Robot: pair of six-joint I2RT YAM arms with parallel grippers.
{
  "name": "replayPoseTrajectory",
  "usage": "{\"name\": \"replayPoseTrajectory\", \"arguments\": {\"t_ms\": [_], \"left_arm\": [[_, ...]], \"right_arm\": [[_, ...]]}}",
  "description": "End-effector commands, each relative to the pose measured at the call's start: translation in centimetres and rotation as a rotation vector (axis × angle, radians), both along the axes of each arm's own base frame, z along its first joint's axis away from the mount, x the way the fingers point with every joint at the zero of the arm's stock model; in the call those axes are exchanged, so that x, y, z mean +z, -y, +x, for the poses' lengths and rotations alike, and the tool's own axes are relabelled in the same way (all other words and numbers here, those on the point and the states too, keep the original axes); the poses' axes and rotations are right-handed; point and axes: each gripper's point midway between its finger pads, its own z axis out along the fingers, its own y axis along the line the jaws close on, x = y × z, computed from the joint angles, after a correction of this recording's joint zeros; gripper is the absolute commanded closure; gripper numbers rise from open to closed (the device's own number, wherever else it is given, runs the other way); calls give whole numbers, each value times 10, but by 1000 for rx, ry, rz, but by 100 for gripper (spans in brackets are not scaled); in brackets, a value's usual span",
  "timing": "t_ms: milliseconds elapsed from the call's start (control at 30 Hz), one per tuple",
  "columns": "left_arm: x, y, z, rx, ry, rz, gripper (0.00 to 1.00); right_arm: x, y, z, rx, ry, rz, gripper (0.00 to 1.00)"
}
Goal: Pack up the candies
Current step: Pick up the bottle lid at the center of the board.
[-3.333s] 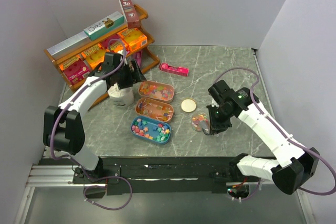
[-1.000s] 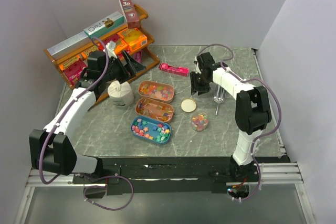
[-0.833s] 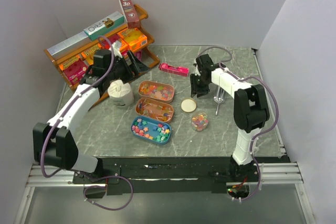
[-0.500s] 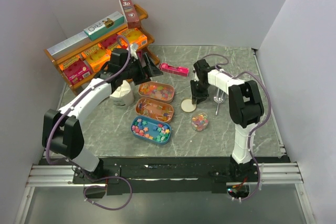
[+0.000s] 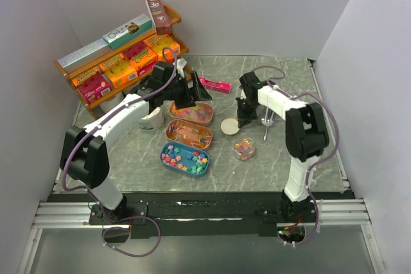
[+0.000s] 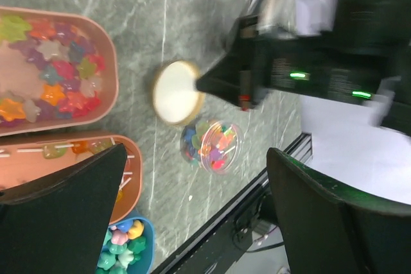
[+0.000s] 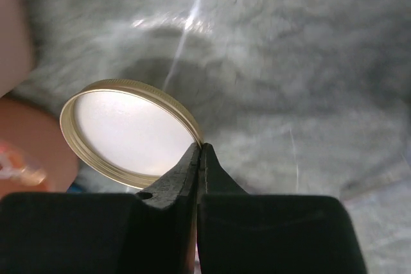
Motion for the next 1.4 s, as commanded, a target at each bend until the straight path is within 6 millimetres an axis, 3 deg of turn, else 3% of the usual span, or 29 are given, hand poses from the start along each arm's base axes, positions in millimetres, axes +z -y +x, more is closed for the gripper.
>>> {"name": "replayPoseTrajectory", "arguments": {"t_ms": [0,200,333,400,433,500,633,733,900,1000,1200,1300,1367], "left_arm": [[15,17,0,-57,70,0,3],[38,36,-19,-142,129,-34,4],[64,47,-35,-220,192,-102,7],[74,49,-52,-276,233,-152,7],[91,49,-58,-288,273,-198,7],[94,50,-73,-340,270,-242,8],[101,50,-90,-381,296,-275,12],[95,56,-100,-418,270,-262,15],[75,63,-99,-401,233,-203,17],[75,68,-97,-395,232,-209,19],[65,83,-103,-471,238,-195,35],[54,89,-107,-500,246,-179,47],[55,91,-110,-500,254,-172,63]], "right_arm": [[87,-4,4,-13,214,88,100],[151,-14,-25,30,326,231,100],[175,-14,-53,53,329,275,100],[188,-12,-61,34,339,285,100],[190,-11,-71,37,311,282,100],[203,-12,-78,33,331,308,100],[210,-13,-89,23,356,349,100],[214,-16,-92,19,367,378,100],[219,-18,-90,42,390,384,100],[221,-18,-91,63,393,386,100],[213,-22,-101,81,370,420,100],[216,-25,-102,91,395,445,100],[210,-21,-101,53,376,420,100]]}}
